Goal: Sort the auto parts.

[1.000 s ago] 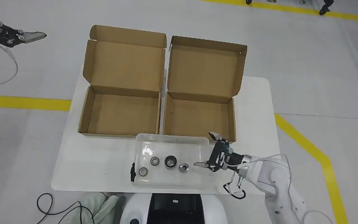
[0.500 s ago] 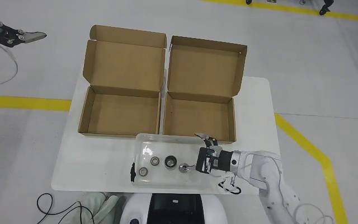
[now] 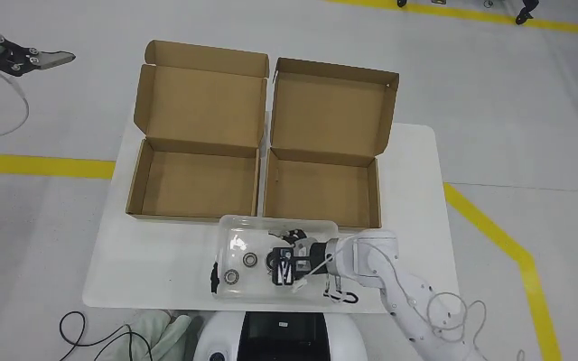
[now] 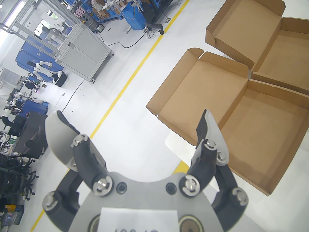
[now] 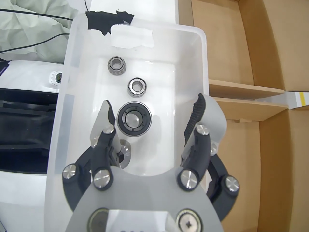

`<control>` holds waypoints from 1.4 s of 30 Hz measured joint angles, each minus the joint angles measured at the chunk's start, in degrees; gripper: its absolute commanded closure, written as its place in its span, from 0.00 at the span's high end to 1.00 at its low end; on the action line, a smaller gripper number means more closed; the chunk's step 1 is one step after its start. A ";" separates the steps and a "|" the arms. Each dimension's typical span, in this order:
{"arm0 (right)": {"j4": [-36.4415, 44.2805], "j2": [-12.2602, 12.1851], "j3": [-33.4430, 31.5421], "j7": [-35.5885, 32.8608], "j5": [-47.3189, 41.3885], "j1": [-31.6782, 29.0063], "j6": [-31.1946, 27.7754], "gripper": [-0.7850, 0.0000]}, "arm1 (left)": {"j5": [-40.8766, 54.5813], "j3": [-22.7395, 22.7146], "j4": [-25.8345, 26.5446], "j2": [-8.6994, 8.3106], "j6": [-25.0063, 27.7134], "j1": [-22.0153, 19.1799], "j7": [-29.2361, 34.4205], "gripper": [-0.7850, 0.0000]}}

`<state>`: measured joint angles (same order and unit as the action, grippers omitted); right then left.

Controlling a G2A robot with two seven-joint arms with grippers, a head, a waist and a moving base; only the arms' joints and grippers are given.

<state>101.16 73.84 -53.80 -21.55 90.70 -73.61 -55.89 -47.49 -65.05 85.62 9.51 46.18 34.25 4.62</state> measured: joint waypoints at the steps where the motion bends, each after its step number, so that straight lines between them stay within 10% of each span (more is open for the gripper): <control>1: -0.26 0.02 0.47 -0.55 0.04 0.09 0.05 0.86 | 0.00 0.00 0.00 0.00 0.00 0.00 0.00 1.00; 19: -5.92 0.85 7.71 -8.81 -4.25 5.25 -0.16 0.90 | 0.00 0.00 0.00 0.00 0.00 0.00 0.00 1.00; 32: -9.41 0.72 9.09 -8.81 -4.35 7.11 1.73 0.68 | 0.00 0.00 0.00 0.00 0.00 0.00 0.00 1.00; 35: -9.75 0.56 9.15 -8.52 -4.42 7.12 1.78 0.53 | 0.00 0.00 0.00 0.00 0.00 0.00 0.00 1.00; 39: -10.18 0.42 9.32 -8.08 -4.86 7.37 1.68 0.00 | 0.00 0.00 0.00 0.00 0.00 0.00 0.00 1.00; 42: -10.32 0.31 9.34 -7.39 -5.47 7.44 1.71 0.00 | 0.00 0.00 0.00 0.00 0.00 0.00 0.00 1.00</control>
<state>90.84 74.16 -44.45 -28.94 85.22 -66.17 -54.17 -47.49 -65.05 85.62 9.51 46.18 34.25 4.62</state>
